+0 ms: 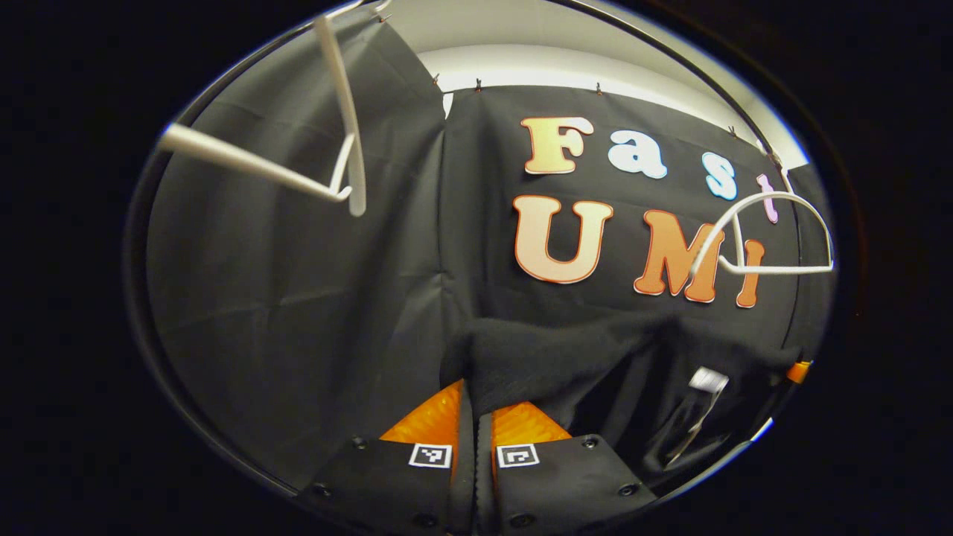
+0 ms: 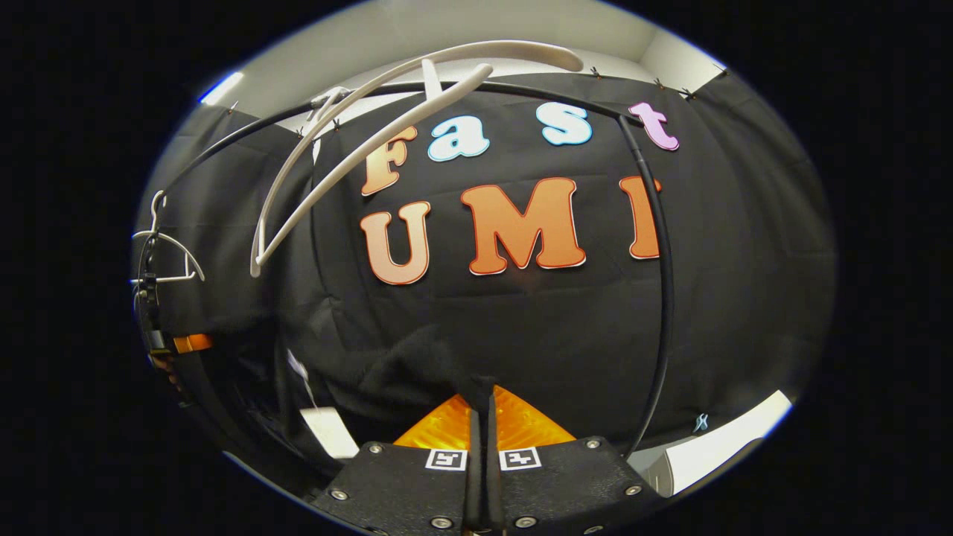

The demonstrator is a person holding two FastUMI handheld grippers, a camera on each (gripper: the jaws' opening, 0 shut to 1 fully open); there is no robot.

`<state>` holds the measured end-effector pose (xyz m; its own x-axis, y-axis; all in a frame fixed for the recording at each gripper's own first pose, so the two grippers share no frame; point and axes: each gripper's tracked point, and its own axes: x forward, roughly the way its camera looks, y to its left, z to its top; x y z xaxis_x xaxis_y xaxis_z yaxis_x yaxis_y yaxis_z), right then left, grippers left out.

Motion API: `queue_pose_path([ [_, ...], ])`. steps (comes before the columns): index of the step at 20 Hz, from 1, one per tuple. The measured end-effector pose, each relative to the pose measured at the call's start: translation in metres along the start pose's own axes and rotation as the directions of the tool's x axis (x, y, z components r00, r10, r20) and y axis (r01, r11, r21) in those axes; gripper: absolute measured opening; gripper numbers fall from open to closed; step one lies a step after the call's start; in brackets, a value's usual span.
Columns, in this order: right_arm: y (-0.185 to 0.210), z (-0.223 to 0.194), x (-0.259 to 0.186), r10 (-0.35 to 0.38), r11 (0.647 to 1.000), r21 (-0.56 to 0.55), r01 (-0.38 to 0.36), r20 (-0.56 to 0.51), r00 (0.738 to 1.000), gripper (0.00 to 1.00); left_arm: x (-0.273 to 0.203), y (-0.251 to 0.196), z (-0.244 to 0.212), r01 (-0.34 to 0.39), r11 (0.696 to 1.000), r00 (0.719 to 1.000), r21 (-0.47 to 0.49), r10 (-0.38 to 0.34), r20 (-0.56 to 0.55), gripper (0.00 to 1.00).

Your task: Grasp the clothes on the hanger with both hands and then place them into the laundry hamper below.

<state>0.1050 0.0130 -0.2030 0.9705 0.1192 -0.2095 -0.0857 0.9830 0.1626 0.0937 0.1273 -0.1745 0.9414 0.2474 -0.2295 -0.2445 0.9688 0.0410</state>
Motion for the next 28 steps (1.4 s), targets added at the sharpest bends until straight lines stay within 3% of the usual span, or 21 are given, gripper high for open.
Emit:
queue_pose_path([
  [4, 0.020, -0.015, -0.003, 0.033, 0.999, 0.010, -0.033, -0.023, 0.999, 0.02, -0.013, -0.036, -0.018, 0.097, 0.995, 0.995, 0.005, -0.096, -0.022, 0.08],
  [9, 0.026, -0.029, -0.008, 0.040, 0.999, -0.007, -0.040, -0.029, 0.999, 0.02, -0.034, -0.078, -0.028, 0.170, 0.984, 0.985, 0.060, -0.169, -0.021, 0.08],
  [13, 0.023, -0.058, -0.014, 0.037, 0.999, -0.003, -0.038, -0.068, 0.997, 0.02, -0.045, -0.103, -0.061, 0.236, 0.970, 0.970, 0.057, -0.231, -0.080, 0.11],
  [20, 0.026, -0.129, -0.005, 0.042, 0.999, 0.017, -0.040, -0.165, 0.985, 0.02, -0.033, -0.147, -0.139, 0.298, 0.954, 0.934, 0.034, -0.284, -0.216, 0.08],
  [28, 0.031, -0.218, 0.012, 0.051, 0.999, 0.029, -0.045, -0.285, 0.957, 0.02, -0.026, -0.166, -0.242, 0.311, 0.951, 0.883, 0.006, -0.286, -0.371, 0.08],
])
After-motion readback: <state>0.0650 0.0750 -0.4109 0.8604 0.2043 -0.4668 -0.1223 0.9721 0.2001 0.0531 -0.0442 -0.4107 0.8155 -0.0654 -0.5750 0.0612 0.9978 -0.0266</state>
